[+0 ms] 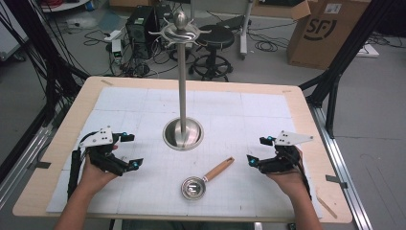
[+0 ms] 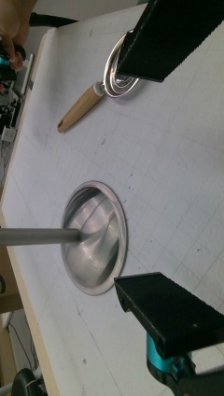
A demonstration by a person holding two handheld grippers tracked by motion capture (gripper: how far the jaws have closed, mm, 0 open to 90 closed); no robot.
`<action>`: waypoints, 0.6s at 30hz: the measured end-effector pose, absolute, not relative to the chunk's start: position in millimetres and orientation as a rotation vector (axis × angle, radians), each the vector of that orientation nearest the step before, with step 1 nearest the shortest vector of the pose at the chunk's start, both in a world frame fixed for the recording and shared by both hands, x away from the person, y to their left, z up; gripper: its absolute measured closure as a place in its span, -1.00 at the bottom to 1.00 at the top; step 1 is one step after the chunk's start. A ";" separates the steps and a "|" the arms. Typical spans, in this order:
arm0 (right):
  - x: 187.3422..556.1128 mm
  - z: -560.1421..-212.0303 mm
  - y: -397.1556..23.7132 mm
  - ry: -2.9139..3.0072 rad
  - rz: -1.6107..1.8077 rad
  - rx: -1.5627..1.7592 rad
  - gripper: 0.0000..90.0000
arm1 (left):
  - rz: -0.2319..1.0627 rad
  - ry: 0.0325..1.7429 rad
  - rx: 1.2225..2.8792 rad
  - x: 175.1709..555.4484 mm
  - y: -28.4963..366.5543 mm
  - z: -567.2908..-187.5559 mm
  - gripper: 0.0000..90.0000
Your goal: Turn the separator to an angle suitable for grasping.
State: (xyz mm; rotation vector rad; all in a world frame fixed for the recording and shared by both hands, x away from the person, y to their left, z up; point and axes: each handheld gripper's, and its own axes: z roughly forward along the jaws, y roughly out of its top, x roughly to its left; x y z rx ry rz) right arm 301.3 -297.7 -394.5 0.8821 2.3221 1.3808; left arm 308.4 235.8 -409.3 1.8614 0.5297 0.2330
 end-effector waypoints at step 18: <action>299.8 -395.9 -283.4 2.365 1.355 0.835 -0.69 | 0.223 0.530 1.886 309.4 234.9 -411.8 -0.95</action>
